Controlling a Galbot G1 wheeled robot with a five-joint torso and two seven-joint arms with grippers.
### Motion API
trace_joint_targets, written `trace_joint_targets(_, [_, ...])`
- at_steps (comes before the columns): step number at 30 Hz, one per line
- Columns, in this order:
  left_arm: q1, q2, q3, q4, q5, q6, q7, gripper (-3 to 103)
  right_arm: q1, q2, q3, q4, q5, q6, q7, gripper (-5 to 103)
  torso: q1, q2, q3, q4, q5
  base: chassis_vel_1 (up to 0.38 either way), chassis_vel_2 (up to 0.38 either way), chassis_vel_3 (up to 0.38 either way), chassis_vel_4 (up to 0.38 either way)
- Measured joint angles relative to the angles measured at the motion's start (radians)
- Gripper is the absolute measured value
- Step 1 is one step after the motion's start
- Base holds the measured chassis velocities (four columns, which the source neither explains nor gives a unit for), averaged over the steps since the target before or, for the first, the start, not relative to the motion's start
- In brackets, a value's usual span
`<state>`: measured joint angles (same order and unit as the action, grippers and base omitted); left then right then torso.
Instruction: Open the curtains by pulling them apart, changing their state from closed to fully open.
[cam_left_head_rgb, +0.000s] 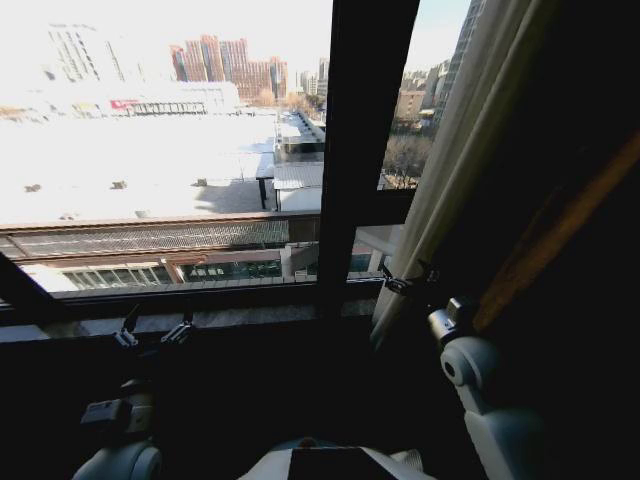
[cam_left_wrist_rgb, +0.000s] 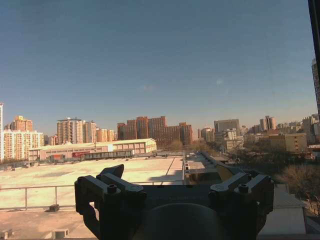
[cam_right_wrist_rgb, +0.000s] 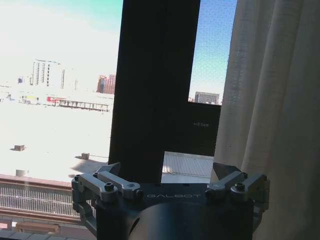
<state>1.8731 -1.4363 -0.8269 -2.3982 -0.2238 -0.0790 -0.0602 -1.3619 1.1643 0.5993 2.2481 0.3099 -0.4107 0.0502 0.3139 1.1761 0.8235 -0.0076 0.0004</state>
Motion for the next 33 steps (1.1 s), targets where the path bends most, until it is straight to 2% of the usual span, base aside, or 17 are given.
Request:
trace_joint_targets(4, [-0.002, 0.004, -0.002, 0.002, -0.001, -0.003, 0.000, 100, -0.008, 0.013, -0.021, 0.003, -0.044, 0.002, 0.000, 100, 0.000, 0.000, 0.000, 0.0000, -0.0003, 0.220, 0.208, -0.165, -0.191])
trace_joint_targets(33, [0.003, -0.002, -0.004, 0.002, 0.000, -0.009, -0.001, 100, -0.011, 0.022, -0.035, 0.001, -0.074, 0.009, -0.002, 100, 0.000, 0.000, 0.000, 0.0000, 0.0000, 0.331, 0.332, -0.326, -0.331])
